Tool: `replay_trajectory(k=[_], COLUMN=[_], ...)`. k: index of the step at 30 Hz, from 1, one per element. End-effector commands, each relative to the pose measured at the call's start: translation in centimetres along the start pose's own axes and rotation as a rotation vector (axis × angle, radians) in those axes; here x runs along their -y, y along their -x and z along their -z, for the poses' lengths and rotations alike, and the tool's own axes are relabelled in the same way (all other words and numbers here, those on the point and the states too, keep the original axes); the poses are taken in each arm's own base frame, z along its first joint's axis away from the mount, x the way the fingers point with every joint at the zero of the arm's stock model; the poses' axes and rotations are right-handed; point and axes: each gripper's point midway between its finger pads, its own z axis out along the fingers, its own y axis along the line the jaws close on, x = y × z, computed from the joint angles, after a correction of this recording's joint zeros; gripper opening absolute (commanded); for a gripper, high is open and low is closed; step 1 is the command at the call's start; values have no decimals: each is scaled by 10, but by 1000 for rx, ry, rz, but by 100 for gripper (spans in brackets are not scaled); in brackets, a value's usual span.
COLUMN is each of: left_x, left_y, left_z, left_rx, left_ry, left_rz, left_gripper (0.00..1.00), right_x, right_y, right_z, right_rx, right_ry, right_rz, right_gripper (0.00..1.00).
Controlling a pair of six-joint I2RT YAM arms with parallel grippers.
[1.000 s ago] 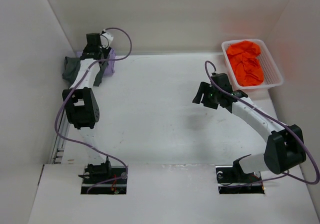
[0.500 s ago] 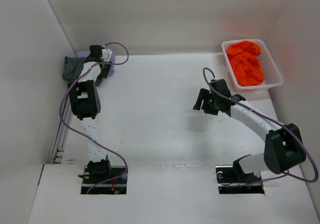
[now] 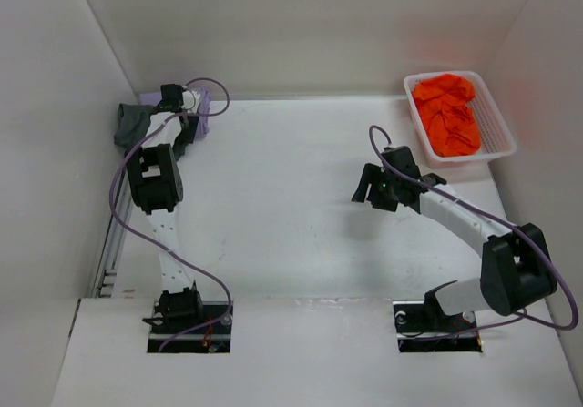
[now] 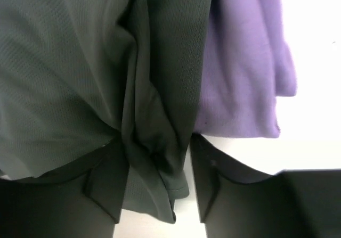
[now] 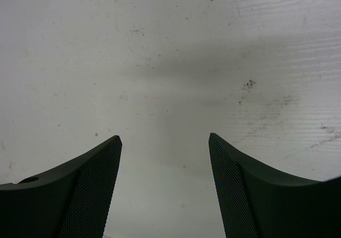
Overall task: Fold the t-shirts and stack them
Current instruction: Put the neatly folded tshirt into the corner of the board with the left arm
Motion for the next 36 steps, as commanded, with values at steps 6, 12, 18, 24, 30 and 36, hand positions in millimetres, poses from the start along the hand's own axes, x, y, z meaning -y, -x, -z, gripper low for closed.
replay_trajectory(k=[6,12,18,24,30,36], left_x=[-11,-12,-1,18,34,45], left_y=[7,17,51,88,103,89], left_z=[16,27,52,70,73,60], left_rx=[5,38,136,215,237,182], left_ry=[30,25,-42,-126,-168,-169], left_rz=[5,2,6,29,43,17], left_gripper=[24,8,3,1,1,13], right_x=[-8,-9,-8,-9,-8,-9], right_y=[16,16,16,19,22,23], right_z=[-1,-5,-6,-6,-4,-4], right_rx=[40,31,30,29,31,23], right_ry=[33,29,25,27,22,23], right_rz=[9,13,11,15,18,21], right_gripper=[71,71,72,72,72,72])
